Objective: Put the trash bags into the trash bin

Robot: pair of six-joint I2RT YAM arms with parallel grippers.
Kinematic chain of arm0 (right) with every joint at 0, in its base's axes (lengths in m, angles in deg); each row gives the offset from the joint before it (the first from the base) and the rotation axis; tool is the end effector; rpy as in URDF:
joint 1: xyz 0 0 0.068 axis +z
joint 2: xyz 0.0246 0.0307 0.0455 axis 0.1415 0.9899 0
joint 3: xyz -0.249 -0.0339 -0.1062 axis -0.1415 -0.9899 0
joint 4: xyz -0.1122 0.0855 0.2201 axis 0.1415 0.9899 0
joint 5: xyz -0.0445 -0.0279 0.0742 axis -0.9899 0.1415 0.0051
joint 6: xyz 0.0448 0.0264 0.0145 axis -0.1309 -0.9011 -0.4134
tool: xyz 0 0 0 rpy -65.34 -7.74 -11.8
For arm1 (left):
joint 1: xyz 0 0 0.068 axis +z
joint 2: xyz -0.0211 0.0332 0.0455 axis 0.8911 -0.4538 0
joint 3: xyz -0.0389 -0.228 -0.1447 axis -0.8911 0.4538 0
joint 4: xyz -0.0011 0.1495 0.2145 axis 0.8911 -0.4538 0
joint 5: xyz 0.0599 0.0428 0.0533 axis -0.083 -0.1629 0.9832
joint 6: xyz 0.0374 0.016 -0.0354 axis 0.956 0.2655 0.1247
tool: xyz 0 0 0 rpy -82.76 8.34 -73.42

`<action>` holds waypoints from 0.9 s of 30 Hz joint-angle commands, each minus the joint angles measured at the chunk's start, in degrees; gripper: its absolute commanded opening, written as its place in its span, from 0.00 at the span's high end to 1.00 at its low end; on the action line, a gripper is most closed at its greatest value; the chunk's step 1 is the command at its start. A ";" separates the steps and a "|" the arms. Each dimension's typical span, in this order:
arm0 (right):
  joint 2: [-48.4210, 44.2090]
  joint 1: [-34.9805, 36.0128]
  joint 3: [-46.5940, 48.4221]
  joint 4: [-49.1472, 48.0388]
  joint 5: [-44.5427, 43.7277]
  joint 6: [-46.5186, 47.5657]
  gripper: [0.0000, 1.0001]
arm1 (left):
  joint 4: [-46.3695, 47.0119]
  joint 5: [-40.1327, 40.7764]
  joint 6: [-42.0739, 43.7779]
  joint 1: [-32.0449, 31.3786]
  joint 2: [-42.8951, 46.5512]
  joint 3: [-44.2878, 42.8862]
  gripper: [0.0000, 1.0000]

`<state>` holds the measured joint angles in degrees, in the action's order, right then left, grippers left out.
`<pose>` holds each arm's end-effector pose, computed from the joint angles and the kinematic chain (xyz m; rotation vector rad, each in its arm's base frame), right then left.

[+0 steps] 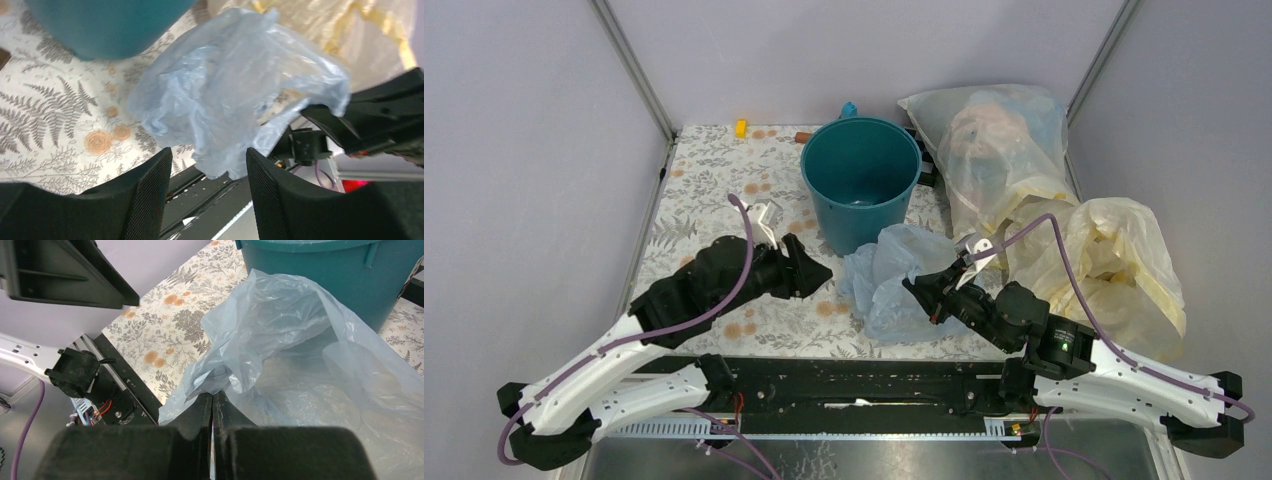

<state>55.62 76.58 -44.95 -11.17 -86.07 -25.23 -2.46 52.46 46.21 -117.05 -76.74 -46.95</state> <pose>0.0639 0.1277 0.3342 -0.4430 1.5741 0.8767 0.0918 -0.1210 0.3749 0.1315 2.0879 -0.9974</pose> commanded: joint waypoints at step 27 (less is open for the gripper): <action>3.53 -0.23 0.47 -0.46 3.58 0.52 1.00 | 18.51 9.50 -25.43 0.20 -9.88 15.26 0.45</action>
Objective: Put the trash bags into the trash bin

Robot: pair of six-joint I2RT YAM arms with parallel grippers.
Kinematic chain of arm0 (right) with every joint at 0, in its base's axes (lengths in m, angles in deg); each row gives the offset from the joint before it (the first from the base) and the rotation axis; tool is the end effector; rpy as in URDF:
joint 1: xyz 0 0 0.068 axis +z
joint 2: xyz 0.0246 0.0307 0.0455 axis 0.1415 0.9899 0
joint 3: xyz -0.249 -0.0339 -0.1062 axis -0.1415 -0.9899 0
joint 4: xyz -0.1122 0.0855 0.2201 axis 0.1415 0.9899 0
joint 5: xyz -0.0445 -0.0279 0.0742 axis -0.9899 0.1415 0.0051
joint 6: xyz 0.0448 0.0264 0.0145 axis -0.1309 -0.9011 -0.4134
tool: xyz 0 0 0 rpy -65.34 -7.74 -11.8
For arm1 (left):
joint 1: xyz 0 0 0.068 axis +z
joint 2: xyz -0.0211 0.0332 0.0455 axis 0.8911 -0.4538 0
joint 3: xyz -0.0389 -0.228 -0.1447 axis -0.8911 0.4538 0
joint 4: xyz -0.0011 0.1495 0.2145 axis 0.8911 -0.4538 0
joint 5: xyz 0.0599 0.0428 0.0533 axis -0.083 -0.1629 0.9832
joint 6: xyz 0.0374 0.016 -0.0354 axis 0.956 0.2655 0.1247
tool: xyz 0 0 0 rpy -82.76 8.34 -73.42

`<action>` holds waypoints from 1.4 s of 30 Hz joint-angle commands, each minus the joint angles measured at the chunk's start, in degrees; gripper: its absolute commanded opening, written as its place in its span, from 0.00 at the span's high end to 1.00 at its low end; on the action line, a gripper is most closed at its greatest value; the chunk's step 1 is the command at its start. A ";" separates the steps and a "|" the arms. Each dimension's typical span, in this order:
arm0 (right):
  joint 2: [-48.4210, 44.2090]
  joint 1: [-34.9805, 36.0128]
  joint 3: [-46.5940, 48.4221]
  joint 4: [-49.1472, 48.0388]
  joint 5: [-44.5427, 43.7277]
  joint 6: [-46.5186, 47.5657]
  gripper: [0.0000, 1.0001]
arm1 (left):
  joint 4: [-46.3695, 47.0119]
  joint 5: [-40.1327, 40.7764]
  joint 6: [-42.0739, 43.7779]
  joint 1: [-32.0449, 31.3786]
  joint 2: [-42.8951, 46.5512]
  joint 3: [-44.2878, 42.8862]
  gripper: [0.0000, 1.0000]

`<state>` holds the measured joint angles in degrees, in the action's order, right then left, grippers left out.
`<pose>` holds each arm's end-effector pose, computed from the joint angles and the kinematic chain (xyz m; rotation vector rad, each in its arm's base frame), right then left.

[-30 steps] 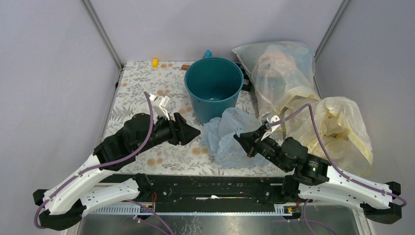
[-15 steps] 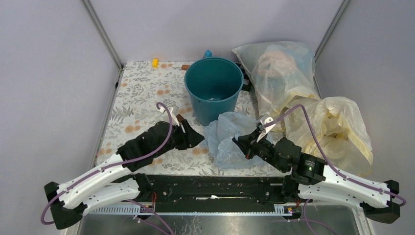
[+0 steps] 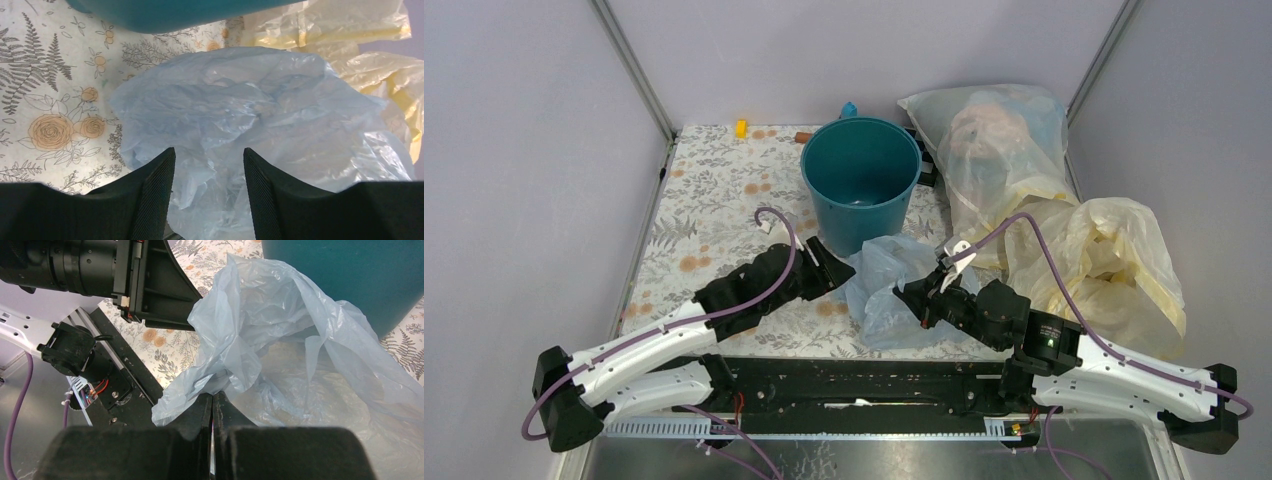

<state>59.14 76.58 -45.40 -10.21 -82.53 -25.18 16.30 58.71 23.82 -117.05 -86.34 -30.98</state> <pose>0.0672 0.1418 0.3217 -0.5389 1.6373 0.8743 0.1285 -0.1650 0.2854 -0.3591 2.2097 -1.0328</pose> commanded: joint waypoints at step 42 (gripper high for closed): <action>-7.78 -0.24 16.14 13.82 -2.94 -0.96 0.99 | 3.48 -22.15 12.26 27.88 1.38 7.92 0.75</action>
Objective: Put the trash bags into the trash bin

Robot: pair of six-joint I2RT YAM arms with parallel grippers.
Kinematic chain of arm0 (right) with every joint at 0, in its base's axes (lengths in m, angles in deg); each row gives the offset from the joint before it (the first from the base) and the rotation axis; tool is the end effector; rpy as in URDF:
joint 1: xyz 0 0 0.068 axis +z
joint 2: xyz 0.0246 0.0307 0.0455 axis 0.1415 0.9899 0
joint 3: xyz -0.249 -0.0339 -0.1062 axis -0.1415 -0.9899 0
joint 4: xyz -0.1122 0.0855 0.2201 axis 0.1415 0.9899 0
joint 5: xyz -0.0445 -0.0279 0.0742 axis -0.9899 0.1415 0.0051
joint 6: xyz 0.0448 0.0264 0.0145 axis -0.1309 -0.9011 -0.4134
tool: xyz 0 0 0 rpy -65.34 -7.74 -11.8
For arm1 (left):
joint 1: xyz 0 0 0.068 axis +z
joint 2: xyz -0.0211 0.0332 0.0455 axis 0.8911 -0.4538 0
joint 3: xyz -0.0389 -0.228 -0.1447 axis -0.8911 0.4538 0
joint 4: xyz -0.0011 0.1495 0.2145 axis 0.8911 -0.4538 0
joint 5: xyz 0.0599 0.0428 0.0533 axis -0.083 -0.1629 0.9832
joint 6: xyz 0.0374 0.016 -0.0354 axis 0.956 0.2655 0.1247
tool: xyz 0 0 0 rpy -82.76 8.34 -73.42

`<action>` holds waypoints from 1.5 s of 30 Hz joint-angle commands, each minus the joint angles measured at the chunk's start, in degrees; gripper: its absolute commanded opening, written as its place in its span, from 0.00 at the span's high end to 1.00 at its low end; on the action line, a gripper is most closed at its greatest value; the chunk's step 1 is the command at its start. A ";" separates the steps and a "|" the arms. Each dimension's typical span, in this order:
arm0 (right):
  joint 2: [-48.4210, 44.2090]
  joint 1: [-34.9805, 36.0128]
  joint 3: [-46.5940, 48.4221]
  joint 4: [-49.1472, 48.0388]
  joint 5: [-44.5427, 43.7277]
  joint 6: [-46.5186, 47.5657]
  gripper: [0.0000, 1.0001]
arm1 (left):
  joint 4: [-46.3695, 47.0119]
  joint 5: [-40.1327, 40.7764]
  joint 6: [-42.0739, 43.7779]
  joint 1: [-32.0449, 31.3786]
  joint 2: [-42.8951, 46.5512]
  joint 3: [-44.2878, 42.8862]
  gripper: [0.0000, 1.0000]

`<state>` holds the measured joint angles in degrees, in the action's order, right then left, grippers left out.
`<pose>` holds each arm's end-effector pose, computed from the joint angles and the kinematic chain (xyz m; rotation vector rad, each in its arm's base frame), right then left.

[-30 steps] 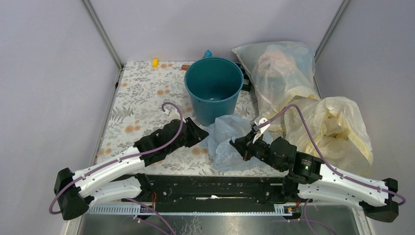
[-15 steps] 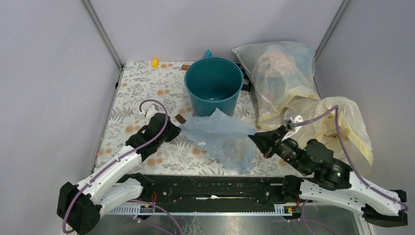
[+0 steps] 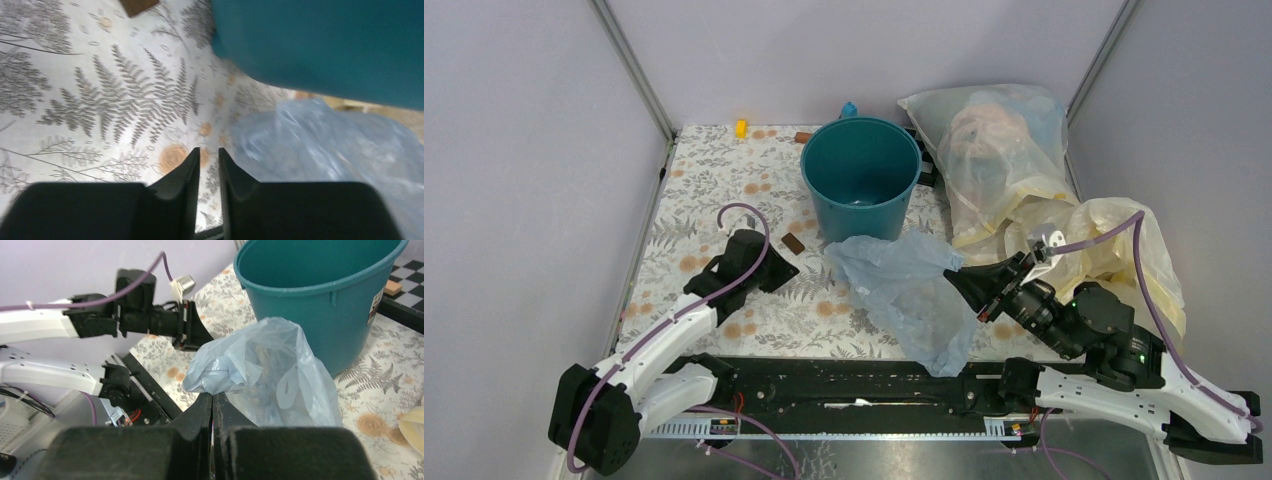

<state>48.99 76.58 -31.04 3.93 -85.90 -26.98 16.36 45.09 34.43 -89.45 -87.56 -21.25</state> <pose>0.0423 0.0732 0.3963 -0.3739 1.5067 0.9562 0.1788 -0.0904 0.2230 -0.5678 2.3143 -0.7640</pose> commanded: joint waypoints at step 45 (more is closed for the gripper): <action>41.18 -0.20 7.99 -30.24 12.03 -0.88 0.90 | -7.92 -10.95 0.65 -11.74 28.39 -11.57 0.25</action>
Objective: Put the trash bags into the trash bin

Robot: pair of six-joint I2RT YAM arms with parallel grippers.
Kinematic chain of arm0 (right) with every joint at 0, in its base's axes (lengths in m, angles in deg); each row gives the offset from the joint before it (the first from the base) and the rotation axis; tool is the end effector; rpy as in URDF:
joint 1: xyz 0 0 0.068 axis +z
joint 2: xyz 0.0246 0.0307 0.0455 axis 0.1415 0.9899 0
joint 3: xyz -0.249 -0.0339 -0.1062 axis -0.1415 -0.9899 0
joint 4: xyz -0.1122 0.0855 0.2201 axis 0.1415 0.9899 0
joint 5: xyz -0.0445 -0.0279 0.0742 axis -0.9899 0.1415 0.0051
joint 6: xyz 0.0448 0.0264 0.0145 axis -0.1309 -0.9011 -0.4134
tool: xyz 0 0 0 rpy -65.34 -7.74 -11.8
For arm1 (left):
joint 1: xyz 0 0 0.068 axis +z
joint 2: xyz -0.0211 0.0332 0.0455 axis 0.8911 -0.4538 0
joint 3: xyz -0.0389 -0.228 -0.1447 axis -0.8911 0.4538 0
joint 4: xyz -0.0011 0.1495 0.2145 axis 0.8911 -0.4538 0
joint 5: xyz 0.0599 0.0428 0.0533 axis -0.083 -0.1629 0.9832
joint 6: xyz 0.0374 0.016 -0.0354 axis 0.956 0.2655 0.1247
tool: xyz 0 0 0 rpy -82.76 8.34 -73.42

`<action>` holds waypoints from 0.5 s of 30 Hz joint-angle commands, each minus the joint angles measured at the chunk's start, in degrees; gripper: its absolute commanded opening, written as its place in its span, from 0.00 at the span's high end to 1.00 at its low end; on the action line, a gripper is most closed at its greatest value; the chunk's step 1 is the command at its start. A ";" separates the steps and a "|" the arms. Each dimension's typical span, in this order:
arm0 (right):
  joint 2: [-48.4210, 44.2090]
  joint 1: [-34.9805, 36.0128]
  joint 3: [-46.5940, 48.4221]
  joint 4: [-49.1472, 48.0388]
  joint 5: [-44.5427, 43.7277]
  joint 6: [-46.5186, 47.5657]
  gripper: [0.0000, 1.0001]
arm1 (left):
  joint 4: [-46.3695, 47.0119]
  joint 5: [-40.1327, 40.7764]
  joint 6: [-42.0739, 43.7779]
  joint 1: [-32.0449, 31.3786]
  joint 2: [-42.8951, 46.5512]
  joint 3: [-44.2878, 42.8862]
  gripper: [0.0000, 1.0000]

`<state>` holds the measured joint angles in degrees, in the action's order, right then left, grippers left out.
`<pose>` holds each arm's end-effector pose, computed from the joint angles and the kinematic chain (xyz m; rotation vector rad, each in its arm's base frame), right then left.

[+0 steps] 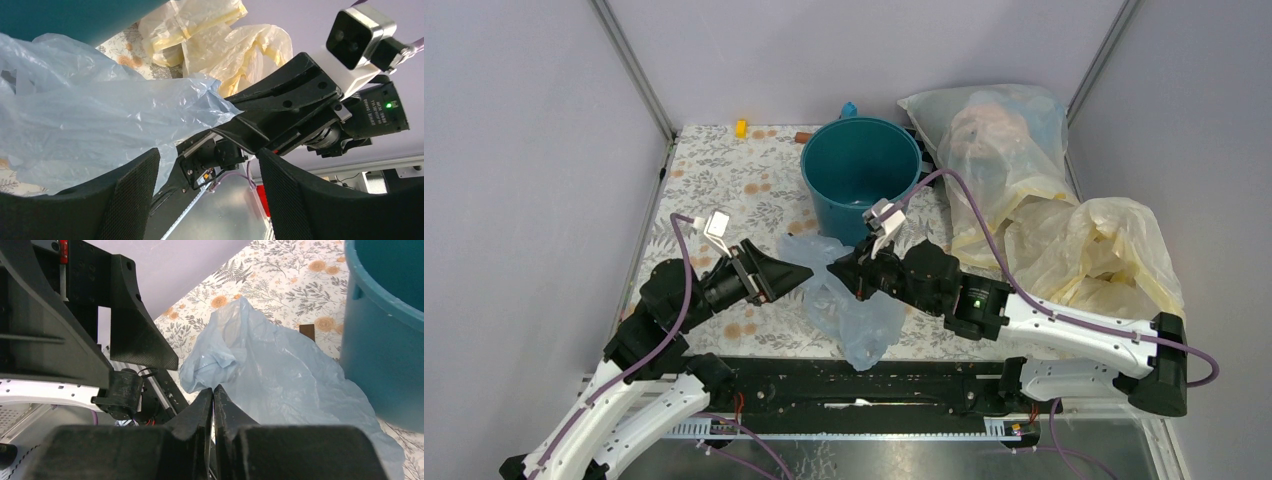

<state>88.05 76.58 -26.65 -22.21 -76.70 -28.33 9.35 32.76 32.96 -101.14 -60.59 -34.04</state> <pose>0.1041 0.2448 0.3660 -0.5643 1.6231 1.0119 0.0793 -0.0736 0.3547 -0.0924 1.9025 -1.3977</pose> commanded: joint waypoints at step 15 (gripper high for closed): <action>9.10 -0.24 7.25 -4.21 17.76 0.95 0.71 | 2.90 9.05 -3.51 -0.10 3.36 6.35 0.13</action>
<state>95.64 76.31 -22.69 -24.30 -65.79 -28.07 7.99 38.27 34.53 -101.25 -58.67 -30.25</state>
